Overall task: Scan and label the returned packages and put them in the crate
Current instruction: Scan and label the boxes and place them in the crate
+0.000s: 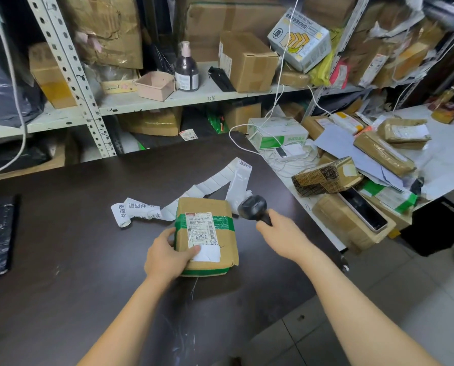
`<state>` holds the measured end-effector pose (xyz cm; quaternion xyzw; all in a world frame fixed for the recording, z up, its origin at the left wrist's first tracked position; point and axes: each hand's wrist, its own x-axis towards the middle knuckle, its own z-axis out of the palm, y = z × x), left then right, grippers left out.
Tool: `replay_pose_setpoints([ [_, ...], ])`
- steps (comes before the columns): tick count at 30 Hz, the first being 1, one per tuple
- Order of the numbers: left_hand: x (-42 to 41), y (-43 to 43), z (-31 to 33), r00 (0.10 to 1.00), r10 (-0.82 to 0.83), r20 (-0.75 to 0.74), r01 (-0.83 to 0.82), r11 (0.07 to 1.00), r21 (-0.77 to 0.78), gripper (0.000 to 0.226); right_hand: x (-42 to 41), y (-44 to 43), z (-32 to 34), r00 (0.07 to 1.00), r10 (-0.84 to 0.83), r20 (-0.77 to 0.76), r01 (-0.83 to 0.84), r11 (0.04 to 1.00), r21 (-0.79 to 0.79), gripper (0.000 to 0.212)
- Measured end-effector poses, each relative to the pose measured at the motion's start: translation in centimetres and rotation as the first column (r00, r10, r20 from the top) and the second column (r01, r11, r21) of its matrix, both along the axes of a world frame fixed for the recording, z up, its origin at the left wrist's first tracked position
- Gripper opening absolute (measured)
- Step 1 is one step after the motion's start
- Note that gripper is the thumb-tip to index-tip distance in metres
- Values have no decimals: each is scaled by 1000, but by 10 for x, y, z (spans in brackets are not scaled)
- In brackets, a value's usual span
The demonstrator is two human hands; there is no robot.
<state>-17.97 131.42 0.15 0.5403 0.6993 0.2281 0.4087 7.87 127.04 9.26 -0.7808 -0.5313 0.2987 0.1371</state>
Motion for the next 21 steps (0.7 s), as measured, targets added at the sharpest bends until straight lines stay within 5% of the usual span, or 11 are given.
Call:
replay_pose_setpoints([
  [10,-8,-1,-11,997,-30,73,33,999,-36,95,-11,5,-93,972,-48,230,78,989,-127,42],
  [21,-5,22,-3,993,-114,-38,112,993,-46,90,0,3,-115,994,-47,101,67,977,-205,58],
])
